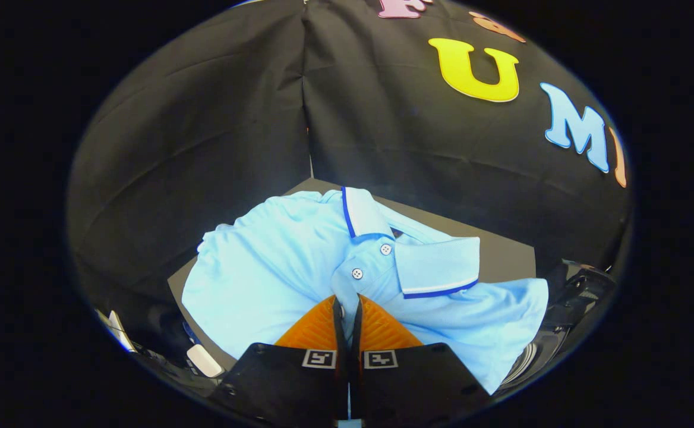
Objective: Put the clothes into the washing machine and then close the washing machine lid.
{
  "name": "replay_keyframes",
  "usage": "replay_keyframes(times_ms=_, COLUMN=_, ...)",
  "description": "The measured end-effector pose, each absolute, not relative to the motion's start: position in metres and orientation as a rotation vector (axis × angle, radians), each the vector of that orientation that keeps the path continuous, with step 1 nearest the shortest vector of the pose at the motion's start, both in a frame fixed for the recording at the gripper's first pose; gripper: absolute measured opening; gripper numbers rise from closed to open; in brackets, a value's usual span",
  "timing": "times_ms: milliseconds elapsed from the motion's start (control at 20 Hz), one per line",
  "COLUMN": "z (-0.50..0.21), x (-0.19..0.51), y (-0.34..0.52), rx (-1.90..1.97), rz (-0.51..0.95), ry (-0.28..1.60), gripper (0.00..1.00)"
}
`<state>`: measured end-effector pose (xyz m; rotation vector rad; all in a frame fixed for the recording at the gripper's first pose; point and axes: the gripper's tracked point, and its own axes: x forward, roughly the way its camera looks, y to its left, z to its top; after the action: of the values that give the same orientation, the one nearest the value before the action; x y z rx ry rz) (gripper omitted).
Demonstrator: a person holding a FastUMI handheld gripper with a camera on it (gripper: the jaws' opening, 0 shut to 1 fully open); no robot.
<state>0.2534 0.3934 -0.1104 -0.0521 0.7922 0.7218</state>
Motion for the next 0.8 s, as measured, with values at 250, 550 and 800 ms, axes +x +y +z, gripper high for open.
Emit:
replay_keyframes(times_ms=250, z=-0.082, x=0.256, y=0.390, rx=0.021, rz=0.722, ry=0.701, gripper=0.01)
replay_keyframes(times_ms=550, z=-0.041, x=0.259, y=0.372, rx=0.067, rz=0.730, ry=0.606, gripper=0.01)
replay_keyframes(times_ms=800, z=-0.018, x=0.258, y=0.352, rx=0.092, rz=0.726, ry=0.560, gripper=0.01)
